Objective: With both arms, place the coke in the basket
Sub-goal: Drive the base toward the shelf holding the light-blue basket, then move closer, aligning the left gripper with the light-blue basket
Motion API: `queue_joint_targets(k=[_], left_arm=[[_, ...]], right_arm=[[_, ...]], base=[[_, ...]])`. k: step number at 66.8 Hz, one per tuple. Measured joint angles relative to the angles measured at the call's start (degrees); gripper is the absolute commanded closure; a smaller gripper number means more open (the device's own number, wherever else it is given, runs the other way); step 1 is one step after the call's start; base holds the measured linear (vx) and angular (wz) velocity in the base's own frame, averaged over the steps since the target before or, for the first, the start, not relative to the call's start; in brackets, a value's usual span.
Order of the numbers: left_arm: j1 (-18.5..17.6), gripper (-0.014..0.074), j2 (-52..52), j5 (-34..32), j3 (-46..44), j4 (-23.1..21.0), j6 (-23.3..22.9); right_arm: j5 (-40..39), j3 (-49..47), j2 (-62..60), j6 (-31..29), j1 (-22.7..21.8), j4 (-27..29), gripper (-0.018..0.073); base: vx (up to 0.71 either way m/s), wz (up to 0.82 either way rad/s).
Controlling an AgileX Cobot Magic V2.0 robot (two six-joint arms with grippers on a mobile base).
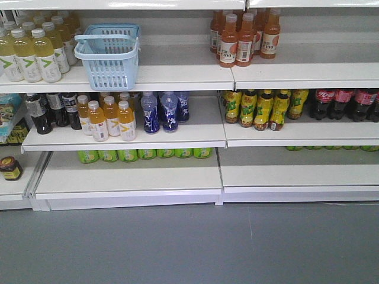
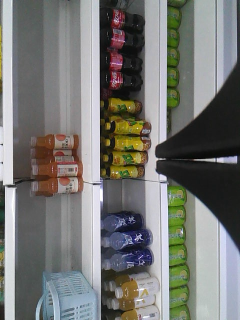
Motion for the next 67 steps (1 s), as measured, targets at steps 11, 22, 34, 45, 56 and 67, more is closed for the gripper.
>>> queue_joint_targets(k=[11,22,34,45,56,67], left_arm=[[0.0,0.0603,0.0,0.0,0.0,0.0,0.0],[0.0,0.0603,0.0,0.0,0.0,0.0,0.0],[0.0,0.0603,0.0,0.0,0.0,0.0,0.0],[0.0,0.0603,0.0,0.0,0.0,0.0,0.0],[0.0,0.0603,0.0,0.0,0.0,0.0,0.0],[0.0,0.0603,0.0,0.0,0.0,0.0,0.0]], right_arm=[[0.0,0.0,0.0,0.0,0.0,0.0,0.0568],[0.0,0.0,0.0,0.0,0.0,0.0,0.0568],[0.0,0.0,0.0,0.0,0.0,0.0,0.0568],[0.0,0.0,0.0,0.0,0.0,0.0,0.0568],[0.0,0.0,0.0,0.0,0.0,0.0,0.0568],[0.0,0.0,0.0,0.0,0.0,0.0,0.0568]], base=[[0.07,0.04],[0.08,0.03],[0.09,0.0],[0.09,-0.01],[0.09,-0.02],[0.09,-0.02]])
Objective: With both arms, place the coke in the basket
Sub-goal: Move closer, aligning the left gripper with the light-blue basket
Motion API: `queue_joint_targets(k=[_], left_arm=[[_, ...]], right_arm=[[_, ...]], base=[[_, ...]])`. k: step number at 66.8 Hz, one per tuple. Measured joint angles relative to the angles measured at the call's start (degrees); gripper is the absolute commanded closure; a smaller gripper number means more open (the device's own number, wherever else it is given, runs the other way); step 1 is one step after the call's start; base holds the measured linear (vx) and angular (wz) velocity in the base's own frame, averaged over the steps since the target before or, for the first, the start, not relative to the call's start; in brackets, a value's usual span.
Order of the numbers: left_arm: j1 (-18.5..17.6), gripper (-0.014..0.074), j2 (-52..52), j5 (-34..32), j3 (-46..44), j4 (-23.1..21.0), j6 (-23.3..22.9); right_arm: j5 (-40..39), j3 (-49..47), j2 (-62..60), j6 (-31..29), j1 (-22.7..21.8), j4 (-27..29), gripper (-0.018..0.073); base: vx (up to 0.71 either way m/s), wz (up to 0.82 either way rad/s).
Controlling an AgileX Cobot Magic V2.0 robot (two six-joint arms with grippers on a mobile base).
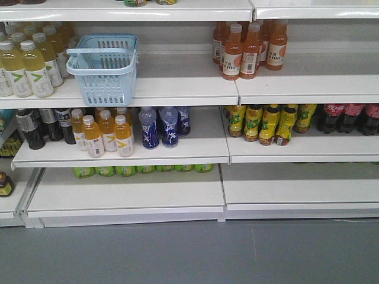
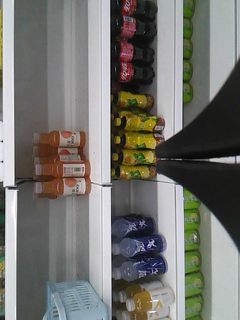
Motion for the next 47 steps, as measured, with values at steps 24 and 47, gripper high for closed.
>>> queue_joint_targets(k=[24,47], left_arm=[[0.0,0.0603,0.0,0.0,0.0,0.0,0.0],[0.0,0.0603,0.0,0.0,0.0,0.0,0.0]], right_arm=[[0.0,0.0,0.0,0.0,0.0,0.0,0.0568],[0.0,0.0,0.0,0.0,0.0,0.0,0.0568]], base=[[0.08,-0.02],[0.06,-0.01]])
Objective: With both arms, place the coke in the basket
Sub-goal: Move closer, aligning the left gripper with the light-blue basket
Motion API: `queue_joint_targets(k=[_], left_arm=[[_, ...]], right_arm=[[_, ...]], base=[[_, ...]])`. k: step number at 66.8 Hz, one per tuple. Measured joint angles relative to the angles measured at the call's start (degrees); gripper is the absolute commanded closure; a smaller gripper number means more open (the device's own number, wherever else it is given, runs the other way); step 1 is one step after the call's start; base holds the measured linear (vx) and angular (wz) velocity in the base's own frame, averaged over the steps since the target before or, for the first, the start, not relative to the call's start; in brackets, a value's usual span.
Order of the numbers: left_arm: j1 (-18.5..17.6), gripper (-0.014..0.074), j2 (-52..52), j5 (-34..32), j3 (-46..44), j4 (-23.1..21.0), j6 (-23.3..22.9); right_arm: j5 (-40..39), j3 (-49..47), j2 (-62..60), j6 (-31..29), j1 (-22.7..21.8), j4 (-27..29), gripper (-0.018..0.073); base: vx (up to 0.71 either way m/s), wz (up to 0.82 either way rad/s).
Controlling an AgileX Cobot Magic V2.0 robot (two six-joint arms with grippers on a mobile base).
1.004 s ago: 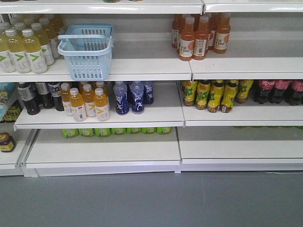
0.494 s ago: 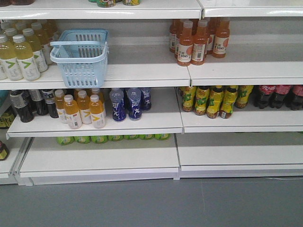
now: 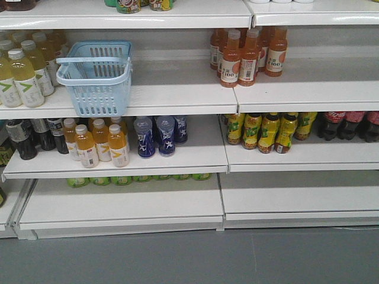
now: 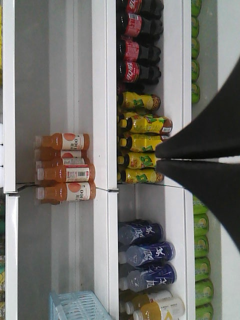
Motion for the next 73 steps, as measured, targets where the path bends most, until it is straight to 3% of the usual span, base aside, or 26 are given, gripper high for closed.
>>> queue_joint_targets(k=[73], left_arm=[[0.0,0.0603,0.0,0.0,0.0,0.0,0.0]], right_arm=[[0.0,0.0,0.0,0.0,0.0,0.0,0.0568]], base=[[0.05,-0.01]])
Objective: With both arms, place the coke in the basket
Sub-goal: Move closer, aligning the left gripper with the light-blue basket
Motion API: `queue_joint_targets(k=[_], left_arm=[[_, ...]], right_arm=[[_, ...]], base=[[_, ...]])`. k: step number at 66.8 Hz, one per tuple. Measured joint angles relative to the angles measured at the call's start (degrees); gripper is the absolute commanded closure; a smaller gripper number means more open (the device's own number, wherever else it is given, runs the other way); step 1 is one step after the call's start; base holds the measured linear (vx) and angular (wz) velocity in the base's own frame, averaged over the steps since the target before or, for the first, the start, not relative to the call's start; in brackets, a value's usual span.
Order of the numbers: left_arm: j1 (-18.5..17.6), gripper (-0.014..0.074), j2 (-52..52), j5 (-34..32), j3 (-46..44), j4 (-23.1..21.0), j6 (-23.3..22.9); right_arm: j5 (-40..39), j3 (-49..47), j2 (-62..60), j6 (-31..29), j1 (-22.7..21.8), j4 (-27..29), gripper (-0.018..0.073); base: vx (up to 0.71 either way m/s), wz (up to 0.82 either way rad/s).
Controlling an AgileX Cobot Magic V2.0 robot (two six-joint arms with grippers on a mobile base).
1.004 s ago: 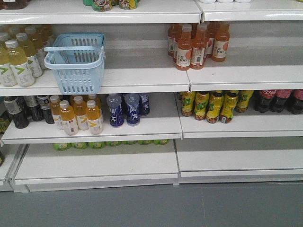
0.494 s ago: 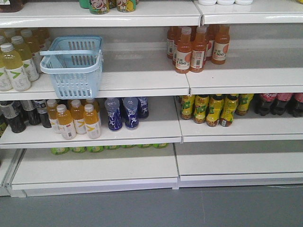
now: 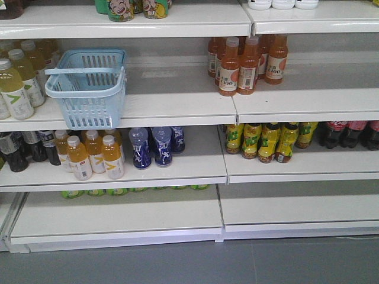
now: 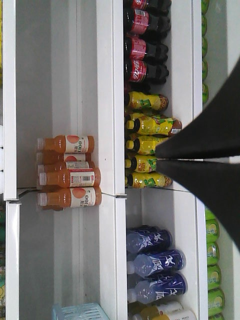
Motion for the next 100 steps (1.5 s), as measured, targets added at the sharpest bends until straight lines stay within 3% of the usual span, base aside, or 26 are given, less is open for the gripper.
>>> queue_joint_targets(k=[100], left_arm=[[0.0,0.0603,0.0,0.0,0.0,0.0,0.0]], right_arm=[[0.0,0.0,0.0,0.0,0.0,0.0,0.0568]], base=[[0.05,0.0]])
